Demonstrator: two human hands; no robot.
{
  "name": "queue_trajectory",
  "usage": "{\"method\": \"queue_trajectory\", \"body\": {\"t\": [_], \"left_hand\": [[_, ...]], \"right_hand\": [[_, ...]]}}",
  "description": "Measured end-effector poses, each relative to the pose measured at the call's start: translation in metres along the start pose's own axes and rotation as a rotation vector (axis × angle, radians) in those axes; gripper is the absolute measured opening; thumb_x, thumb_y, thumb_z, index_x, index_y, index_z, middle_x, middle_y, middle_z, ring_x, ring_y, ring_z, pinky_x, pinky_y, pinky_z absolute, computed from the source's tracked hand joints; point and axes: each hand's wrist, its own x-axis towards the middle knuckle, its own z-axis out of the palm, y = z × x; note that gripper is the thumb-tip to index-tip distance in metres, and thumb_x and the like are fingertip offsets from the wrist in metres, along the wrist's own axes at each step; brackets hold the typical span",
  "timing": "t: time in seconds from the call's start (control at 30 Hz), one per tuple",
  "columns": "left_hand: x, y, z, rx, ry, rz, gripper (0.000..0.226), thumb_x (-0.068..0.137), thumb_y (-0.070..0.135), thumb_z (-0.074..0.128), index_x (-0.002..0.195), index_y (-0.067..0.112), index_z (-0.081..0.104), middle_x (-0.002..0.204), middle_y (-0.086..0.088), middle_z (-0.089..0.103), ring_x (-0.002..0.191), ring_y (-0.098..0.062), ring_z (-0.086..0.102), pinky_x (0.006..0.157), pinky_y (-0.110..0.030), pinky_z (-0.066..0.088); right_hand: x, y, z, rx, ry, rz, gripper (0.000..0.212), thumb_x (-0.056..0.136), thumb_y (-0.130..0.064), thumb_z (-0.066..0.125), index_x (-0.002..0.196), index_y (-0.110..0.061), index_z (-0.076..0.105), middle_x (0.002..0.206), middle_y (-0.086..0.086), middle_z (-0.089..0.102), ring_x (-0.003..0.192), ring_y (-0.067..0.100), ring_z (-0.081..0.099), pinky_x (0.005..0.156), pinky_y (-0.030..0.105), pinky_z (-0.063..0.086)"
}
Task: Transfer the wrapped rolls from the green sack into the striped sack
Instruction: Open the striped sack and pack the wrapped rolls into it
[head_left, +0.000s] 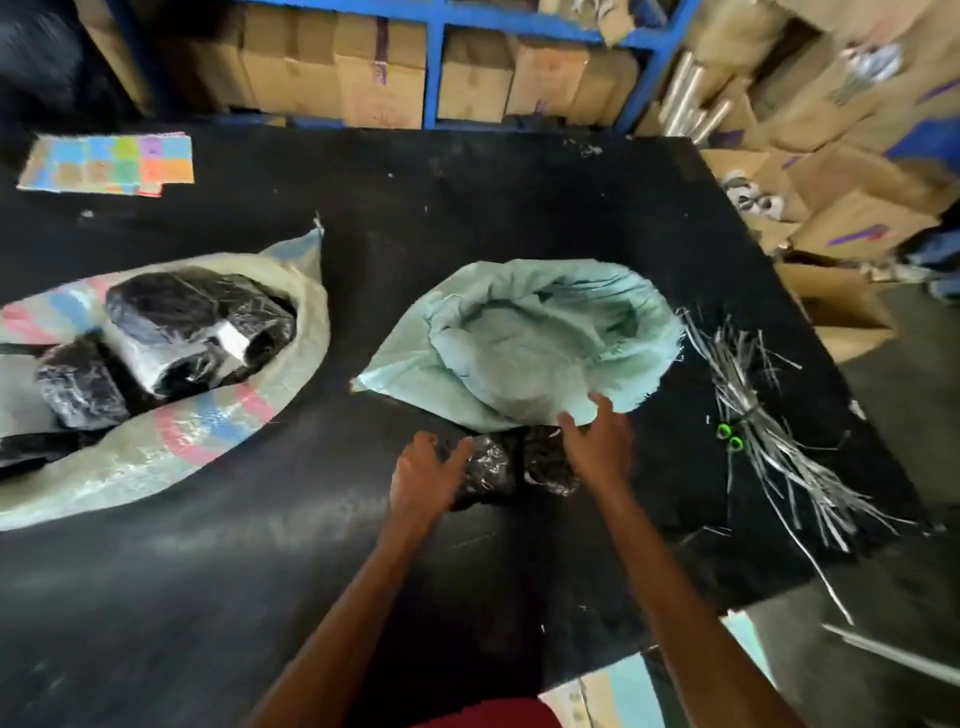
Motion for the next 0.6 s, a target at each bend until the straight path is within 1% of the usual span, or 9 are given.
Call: {"method": "queue_trajectory", "body": {"t": [0.07, 0.1, 0.13, 0.17, 0.27, 0.33, 0.4, 0.5, 0.6], "left_hand": [[0.004, 0.001, 0.034, 0.096, -0.013, -0.080, 0.082, 0.082, 0.062, 0.068, 0.136, 0.004, 0.045, 0.135, -0.023, 0.054, 0.128, -0.041, 0.049, 0.104, -0.045, 0.041], [0.008, -0.002, 0.044, 0.171, -0.012, -0.101, 0.091, 0.079, 0.063, 0.070, 0.142, 0.006, 0.039, 0.140, -0.023, 0.046, 0.132, -0.042, 0.043, 0.107, -0.047, 0.038], [0.010, -0.005, 0.053, 0.281, -0.003, -0.074, 0.098, 0.074, 0.063, 0.073, 0.146, 0.009, 0.033, 0.144, -0.021, 0.040, 0.134, -0.042, 0.038, 0.109, -0.049, 0.036], [0.012, -0.008, 0.057, 0.412, -0.001, 0.008, 0.105, 0.069, 0.062, 0.076, 0.149, 0.013, 0.029, 0.147, -0.019, 0.034, 0.138, -0.039, 0.033, 0.111, -0.049, 0.034], [0.023, -0.015, 0.068, 0.770, -0.069, 0.328, 0.116, 0.064, 0.049, 0.080, 0.157, 0.017, 0.018, 0.159, -0.013, 0.022, 0.149, -0.034, 0.019, 0.120, -0.045, 0.022], [0.030, -0.013, 0.073, 0.845, -0.106, 0.408, 0.109, 0.066, 0.041, 0.079, 0.156, 0.014, 0.024, 0.156, -0.010, 0.032, 0.146, -0.032, 0.028, 0.118, -0.041, 0.025], [0.036, -0.011, 0.077, 0.846, -0.103, 0.432, 0.100, 0.064, 0.037, 0.078, 0.150, 0.013, 0.034, 0.142, -0.007, 0.046, 0.133, -0.028, 0.042, 0.108, -0.037, 0.037], [0.040, -0.006, 0.073, 0.817, -0.114, 0.432, 0.095, 0.056, 0.039, 0.080, 0.140, 0.014, 0.045, 0.129, -0.005, 0.053, 0.121, -0.028, 0.049, 0.099, -0.038, 0.043], [0.031, -0.007, 0.048, 0.742, -0.104, 0.395, 0.092, 0.051, 0.046, 0.081, 0.133, 0.018, 0.051, 0.125, -0.003, 0.056, 0.118, -0.027, 0.052, 0.098, -0.038, 0.044]], "right_hand": [[0.004, 0.033, 0.001, 0.043, -0.142, 0.174, 0.073, 0.086, -0.043, 0.073, 0.146, -0.013, 0.044, 0.139, 0.025, 0.052, 0.130, 0.040, 0.049, 0.107, 0.042, 0.040], [0.005, 0.043, 0.004, 0.041, -0.208, 0.199, 0.080, 0.083, -0.043, 0.075, 0.148, -0.013, 0.041, 0.141, 0.026, 0.050, 0.131, 0.039, 0.048, 0.109, 0.041, 0.039], [0.007, 0.056, 0.009, 0.008, -0.255, 0.168, 0.086, 0.079, -0.042, 0.078, 0.150, -0.013, 0.039, 0.142, 0.024, 0.048, 0.132, 0.038, 0.047, 0.110, 0.040, 0.038], [0.007, 0.064, 0.014, -0.049, -0.283, 0.085, 0.092, 0.074, -0.041, 0.081, 0.150, -0.014, 0.038, 0.144, 0.021, 0.046, 0.133, 0.036, 0.046, 0.112, 0.039, 0.037], [0.008, 0.075, 0.027, -0.257, -0.368, -0.190, 0.111, 0.063, -0.047, 0.084, 0.155, -0.019, 0.028, 0.155, 0.013, 0.032, 0.142, 0.032, 0.034, 0.116, 0.040, 0.030], [0.009, 0.078, 0.033, -0.342, -0.378, -0.256, 0.115, 0.064, -0.050, 0.083, 0.157, -0.021, 0.022, 0.157, 0.011, 0.026, 0.143, 0.032, 0.030, 0.116, 0.042, 0.028], [0.011, 0.081, 0.036, -0.333, -0.353, -0.281, 0.112, 0.066, -0.047, 0.083, 0.157, -0.021, 0.023, 0.153, 0.013, 0.030, 0.139, 0.033, 0.034, 0.113, 0.043, 0.031], [0.015, 0.084, 0.033, -0.216, -0.348, -0.298, 0.108, 0.061, -0.045, 0.086, 0.152, -0.021, 0.034, 0.143, 0.012, 0.039, 0.131, 0.033, 0.041, 0.108, 0.044, 0.040], [0.007, 0.074, 0.026, -0.131, -0.363, -0.323, 0.106, 0.058, -0.050, 0.087, 0.148, -0.026, 0.037, 0.141, 0.005, 0.037, 0.130, 0.026, 0.041, 0.104, 0.042, 0.045]]}}
